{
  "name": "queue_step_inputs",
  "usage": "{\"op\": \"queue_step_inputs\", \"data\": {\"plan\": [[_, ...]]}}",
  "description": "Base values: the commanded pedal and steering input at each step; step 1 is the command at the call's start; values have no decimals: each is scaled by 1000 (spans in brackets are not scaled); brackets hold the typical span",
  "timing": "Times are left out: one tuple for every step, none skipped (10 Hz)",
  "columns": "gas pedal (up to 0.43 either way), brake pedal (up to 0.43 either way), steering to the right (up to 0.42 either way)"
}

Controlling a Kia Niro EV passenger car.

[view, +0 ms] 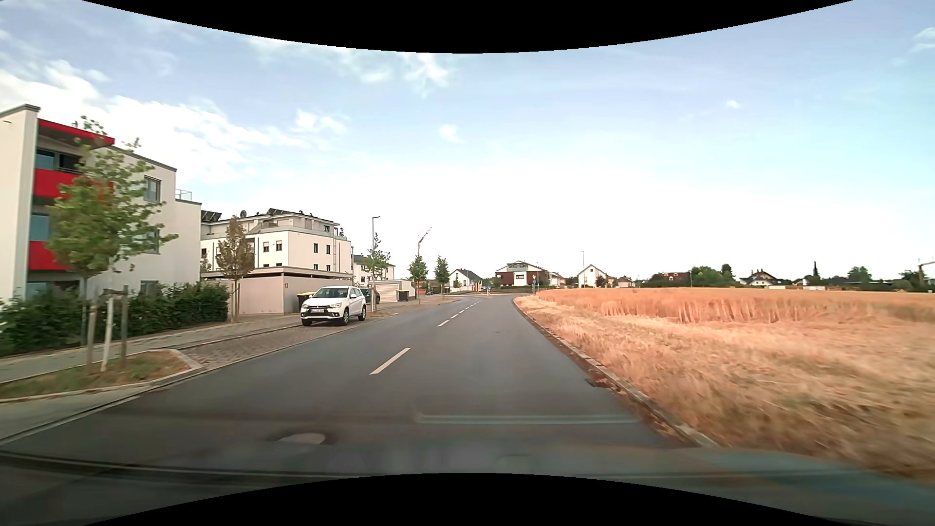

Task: Follow the waypoints while adhering to traffic rules and regulations

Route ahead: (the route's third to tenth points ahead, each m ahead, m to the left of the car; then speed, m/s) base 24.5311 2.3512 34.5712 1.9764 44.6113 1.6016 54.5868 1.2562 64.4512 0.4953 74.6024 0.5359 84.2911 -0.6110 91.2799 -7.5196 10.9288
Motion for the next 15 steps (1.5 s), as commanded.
{"op": "queue_step_inputs", "data": {"plan": [[79, 0, 3], [67, 0, 3], [47, 0, 3], [39, 0, 3], [39, 0, 3], [39, 0, 3], [39, 0, 3], [39, 0, 3], [39, 0, 3], [39, 0, 3], [39, 0, 3], [39, 0, 3], [39, 0, 3], [39, 0, 3], [39, 0, 3]]}}
